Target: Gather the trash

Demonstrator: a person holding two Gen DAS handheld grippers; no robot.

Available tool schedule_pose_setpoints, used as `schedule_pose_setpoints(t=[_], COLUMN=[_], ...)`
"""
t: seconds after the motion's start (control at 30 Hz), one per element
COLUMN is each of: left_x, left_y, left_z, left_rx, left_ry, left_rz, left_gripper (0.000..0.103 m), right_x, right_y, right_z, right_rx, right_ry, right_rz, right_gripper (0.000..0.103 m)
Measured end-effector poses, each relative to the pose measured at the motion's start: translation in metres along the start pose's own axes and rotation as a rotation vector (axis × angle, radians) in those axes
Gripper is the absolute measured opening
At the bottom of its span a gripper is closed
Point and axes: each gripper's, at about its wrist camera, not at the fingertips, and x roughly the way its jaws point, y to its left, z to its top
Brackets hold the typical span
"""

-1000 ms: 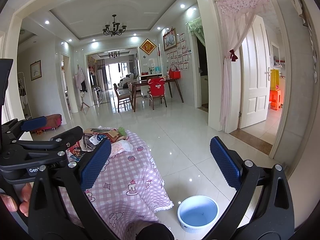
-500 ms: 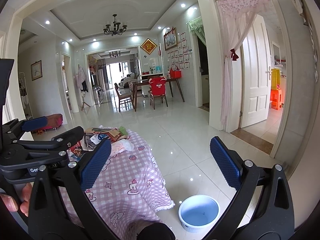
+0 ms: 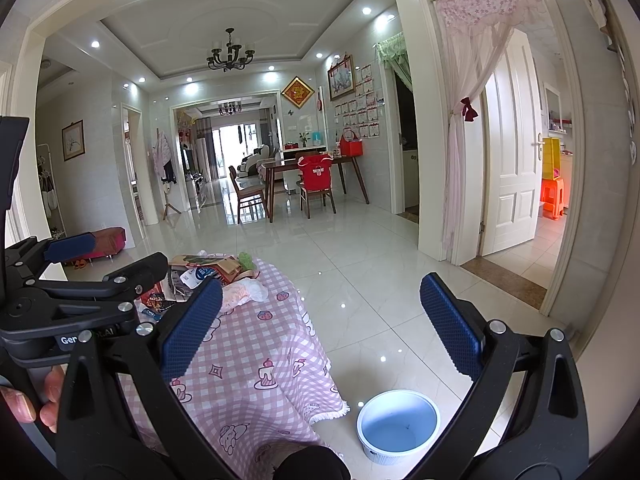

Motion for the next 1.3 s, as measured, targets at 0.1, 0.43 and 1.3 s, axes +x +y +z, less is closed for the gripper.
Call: schedule_pose_setpoints(t=[0.1, 0.43, 1.3], left_x=[0.0, 0.0, 0.037], left_y=[0.0, 0.0, 0.016], left_z=[0.001, 0.001, -0.014], left_rx=[-0.001, 0.0, -0.02], left_ry=[0.001, 0.002, 0.061], left_rz=[-0.001, 0.0, 0.012], left_gripper=[0.099, 0.099, 0.099], right_x=[0.001, 0.004, 0.035], right_y=[0.001, 0.002, 0.013], right_z=[0.0, -0.003, -0.011], right_rx=[-0.001, -0.001, -0.006], right_ry=[0.0, 0.002, 0.053], right_rz=[-0.001, 0.002, 0.039], right_gripper=[0.097, 0.097, 0.097])
